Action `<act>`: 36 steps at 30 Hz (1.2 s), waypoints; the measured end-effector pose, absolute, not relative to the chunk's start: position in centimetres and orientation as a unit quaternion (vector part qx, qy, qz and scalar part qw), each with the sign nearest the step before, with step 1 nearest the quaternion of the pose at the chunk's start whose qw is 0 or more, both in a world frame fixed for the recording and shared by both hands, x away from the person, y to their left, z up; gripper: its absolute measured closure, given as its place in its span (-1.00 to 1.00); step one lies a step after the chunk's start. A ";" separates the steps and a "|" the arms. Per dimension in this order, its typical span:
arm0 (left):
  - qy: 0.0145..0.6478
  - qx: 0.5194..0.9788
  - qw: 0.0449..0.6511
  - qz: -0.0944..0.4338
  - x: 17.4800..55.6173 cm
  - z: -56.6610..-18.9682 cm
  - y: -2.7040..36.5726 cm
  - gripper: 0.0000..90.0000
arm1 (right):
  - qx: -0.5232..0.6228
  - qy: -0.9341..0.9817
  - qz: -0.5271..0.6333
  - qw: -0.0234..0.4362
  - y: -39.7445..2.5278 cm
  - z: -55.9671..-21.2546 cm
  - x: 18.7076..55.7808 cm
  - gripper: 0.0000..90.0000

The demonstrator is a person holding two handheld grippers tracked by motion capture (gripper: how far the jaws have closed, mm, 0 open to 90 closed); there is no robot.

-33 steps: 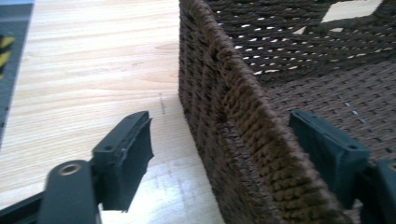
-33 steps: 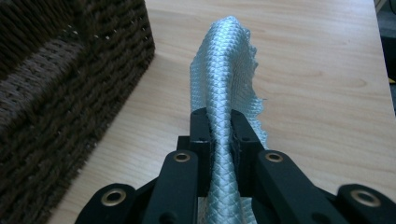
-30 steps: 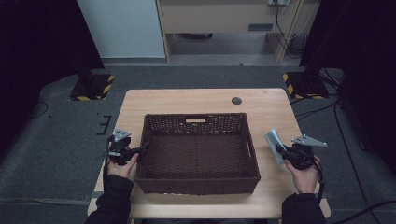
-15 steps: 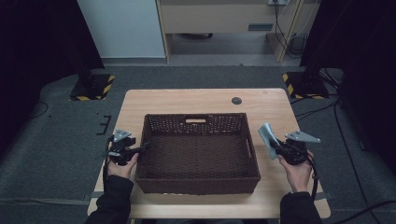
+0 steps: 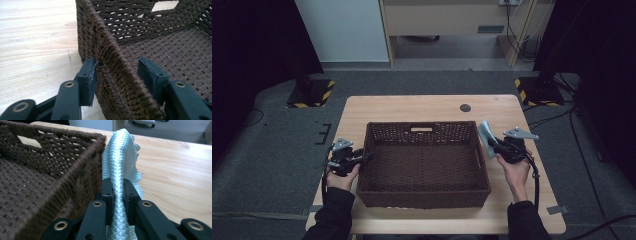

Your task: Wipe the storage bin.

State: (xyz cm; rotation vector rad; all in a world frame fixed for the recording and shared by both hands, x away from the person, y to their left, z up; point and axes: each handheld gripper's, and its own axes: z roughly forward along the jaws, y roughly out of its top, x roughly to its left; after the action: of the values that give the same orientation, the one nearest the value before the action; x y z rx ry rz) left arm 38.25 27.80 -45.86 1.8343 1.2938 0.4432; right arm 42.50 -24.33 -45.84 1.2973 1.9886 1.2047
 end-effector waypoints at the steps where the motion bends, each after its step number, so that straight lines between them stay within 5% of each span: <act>1: 0.514 0.730 0.415 0.174 38.3 -45.9 27.8 0.11 | 0.469 0.728 0.440 0.237 -24.0 -45.8 42.7 0.84; 21: 0.507 0.736 0.415 0.170 38.4 -45.8 27.8 0.18 | 0.477 0.776 0.390 0.134 -22.5 -51.2 44.7 0.84; 30: 0.503 0.741 0.410 0.174 38.8 -45.7 27.6 0.22 | 0.443 0.711 0.514 0.184 -24.7 -46.6 43.3 0.85; 36: 0.506 0.738 0.408 0.181 39.1 -45.6 27.4 0.25 | 0.431 0.742 0.479 0.186 -23.8 -47.2 43.7 0.85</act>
State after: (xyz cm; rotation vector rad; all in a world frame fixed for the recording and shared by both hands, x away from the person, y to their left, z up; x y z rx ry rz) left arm 39.10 27.37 -45.65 1.8600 1.2756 0.4555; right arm 43.67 -23.78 -47.19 1.2130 2.0885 1.3494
